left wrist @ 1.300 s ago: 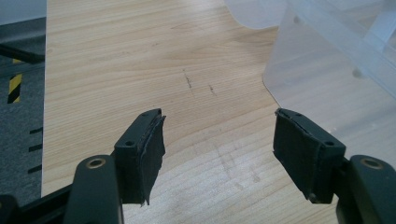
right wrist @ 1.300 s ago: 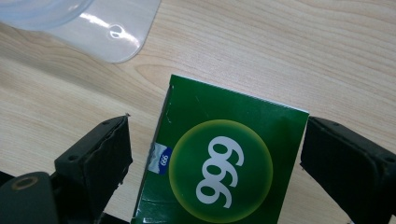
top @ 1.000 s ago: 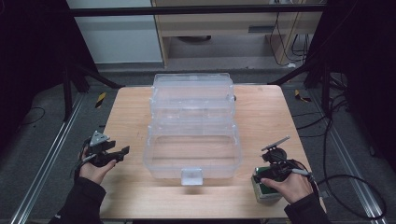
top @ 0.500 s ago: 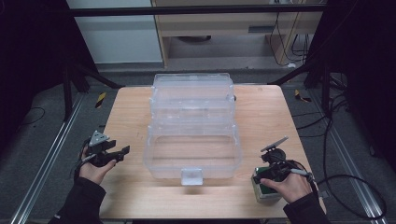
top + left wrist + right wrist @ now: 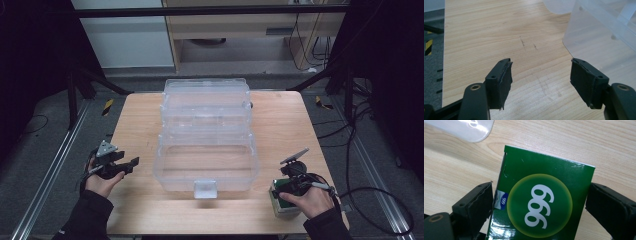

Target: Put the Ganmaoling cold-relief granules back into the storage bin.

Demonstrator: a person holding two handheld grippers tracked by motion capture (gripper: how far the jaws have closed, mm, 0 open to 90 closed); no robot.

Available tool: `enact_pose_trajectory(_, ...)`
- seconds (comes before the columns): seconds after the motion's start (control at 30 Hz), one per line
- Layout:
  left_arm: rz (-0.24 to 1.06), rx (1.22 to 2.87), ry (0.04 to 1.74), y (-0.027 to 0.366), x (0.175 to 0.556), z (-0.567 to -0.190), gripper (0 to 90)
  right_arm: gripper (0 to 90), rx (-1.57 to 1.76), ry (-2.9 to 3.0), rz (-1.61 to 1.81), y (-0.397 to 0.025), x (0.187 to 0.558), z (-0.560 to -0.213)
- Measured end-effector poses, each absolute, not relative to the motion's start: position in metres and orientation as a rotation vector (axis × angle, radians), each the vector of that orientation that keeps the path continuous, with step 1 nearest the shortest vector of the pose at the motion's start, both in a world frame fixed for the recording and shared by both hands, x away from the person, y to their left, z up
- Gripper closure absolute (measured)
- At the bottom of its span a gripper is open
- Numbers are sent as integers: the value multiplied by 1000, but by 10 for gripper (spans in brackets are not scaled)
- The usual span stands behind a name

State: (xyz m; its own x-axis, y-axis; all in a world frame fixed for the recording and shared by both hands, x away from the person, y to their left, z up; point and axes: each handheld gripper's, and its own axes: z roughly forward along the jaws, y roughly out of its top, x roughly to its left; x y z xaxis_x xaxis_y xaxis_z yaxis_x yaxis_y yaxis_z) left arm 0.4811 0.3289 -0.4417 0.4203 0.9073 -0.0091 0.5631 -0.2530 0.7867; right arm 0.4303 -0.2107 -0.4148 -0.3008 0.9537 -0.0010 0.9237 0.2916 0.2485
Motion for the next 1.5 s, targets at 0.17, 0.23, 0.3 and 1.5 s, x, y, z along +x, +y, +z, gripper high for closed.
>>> enact_pose_trajectory(0.17,592,1943,1247,328,481,-442,327,86,1771,2399,303,-211,430,-416)
enact_pose_trajectory(0.23,593,1945,1246,328,482,-443,327,85,1767,2398,296,-211,430,-417)
enact_pose_trajectory(0.3,594,1946,1245,327,481,-442,327,87,1772,2395,294,-210,430,-418)
enact_pose_trajectory(1.5,583,1958,1242,325,483,-444,324,162,1712,2475,207,-207,434,-418)
